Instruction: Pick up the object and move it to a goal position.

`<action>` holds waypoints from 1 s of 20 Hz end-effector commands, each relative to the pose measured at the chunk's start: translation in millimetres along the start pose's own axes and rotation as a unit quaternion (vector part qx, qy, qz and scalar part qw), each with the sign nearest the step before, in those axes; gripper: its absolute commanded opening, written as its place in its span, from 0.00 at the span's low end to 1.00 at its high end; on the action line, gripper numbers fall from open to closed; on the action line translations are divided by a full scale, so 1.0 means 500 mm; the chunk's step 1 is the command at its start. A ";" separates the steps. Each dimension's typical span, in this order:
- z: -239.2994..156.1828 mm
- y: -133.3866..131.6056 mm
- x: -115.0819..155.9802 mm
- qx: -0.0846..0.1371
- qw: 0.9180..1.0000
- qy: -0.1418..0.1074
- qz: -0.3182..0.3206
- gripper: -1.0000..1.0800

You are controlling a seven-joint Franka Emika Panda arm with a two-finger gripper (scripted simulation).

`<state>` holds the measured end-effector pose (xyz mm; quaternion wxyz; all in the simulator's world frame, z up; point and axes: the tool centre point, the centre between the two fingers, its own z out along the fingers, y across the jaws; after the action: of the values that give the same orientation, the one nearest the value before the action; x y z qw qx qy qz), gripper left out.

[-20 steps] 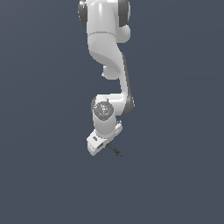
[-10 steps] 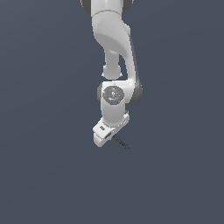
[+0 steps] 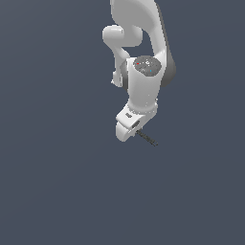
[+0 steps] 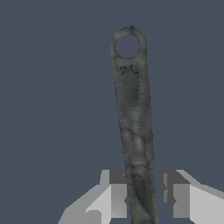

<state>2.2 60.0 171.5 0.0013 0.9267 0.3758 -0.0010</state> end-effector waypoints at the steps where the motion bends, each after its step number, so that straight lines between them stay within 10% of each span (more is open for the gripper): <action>1: -0.054 -0.036 0.008 0.000 1.000 0.000 0.000 0.00; 20: -0.451 -0.287 0.077 0.000 1.000 0.001 0.000 0.00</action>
<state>-65.0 182.3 381.4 0.0012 0.9264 0.3766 -0.0003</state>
